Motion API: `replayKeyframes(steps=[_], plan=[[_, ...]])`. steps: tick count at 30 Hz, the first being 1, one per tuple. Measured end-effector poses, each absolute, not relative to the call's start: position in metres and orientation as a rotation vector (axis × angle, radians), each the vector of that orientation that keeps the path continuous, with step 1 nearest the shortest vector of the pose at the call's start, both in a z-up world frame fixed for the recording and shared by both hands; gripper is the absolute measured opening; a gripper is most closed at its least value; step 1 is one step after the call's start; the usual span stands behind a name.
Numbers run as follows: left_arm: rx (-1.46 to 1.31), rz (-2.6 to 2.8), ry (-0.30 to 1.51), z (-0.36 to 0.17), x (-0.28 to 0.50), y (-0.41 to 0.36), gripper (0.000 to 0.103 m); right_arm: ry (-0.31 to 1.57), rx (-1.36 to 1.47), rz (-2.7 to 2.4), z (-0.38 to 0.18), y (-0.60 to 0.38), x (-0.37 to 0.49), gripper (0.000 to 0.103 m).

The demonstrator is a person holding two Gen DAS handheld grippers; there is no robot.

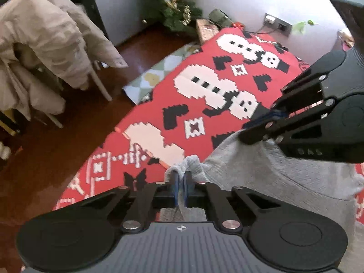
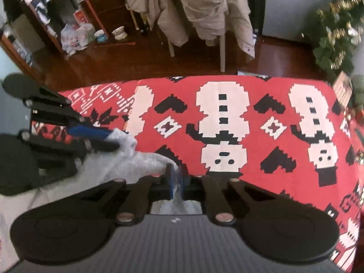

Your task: Fold clothes

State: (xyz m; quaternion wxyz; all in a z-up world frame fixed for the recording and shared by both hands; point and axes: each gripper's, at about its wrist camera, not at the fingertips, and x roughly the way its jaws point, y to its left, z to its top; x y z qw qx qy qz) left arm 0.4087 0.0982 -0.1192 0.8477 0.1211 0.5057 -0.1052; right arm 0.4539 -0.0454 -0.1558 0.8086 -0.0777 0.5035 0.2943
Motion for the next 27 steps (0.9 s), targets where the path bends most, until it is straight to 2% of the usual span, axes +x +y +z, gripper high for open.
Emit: replayKeyframes(steps=[6, 8, 10, 11, 12, 16, 18, 20, 22, 25, 27], plan=[[0.215, -0.101, 1.041, -0.125, 0.406, 0.101, 0.005, 1.050, -0.169, 0.582, -0.158, -0.050, 0.451, 0.005], [0.221, -0.082, 1.040, -0.124, 0.406, 0.097, 0.010, 1.037, -0.176, 0.584, -0.159, -0.047, 0.451, 0.006], [0.220, -0.063, 1.027, -0.119, 0.405, 0.096, 0.021, 1.032, -0.144, 0.591, -0.155, -0.050, 0.451, 0.020], [0.218, -0.055, 1.016, -0.116, 0.404, 0.097, 0.036, 1.023, -0.121, 0.593, -0.152, -0.054, 0.450, 0.026], [0.217, -0.048, 1.004, -0.113, 0.402, 0.097, 0.045, 1.016, -0.099, 0.589, -0.146, -0.059, 0.450, 0.036], [0.218, -0.042, 0.983, -0.095, 0.394, 0.099, 0.047, 0.985, -0.041, 0.560, -0.121, -0.087, 0.443, 0.041], [0.215, -0.030, 0.970, -0.084, 0.387, 0.098, 0.056, 0.973, -0.011, 0.536, -0.105, -0.105, 0.435, 0.042], [0.218, -0.020, 0.950, -0.070, 0.377, 0.093, 0.061, 0.963, 0.013, 0.509, -0.089, -0.125, 0.424, 0.054], [0.216, -0.031, 0.938, -0.056, 0.367, 0.084, 0.062, 0.939, 0.007, 0.476, -0.071, -0.144, 0.407, 0.076], [0.181, -0.032, 0.937, -0.037, 0.350, 0.069, 0.069, 0.910, -0.049, 0.446, -0.048, -0.165, 0.378, 0.094], [0.154, -0.027, 0.942, -0.029, 0.339, 0.057, 0.073, 0.902, -0.088, 0.417, -0.037, -0.175, 0.360, 0.098]])
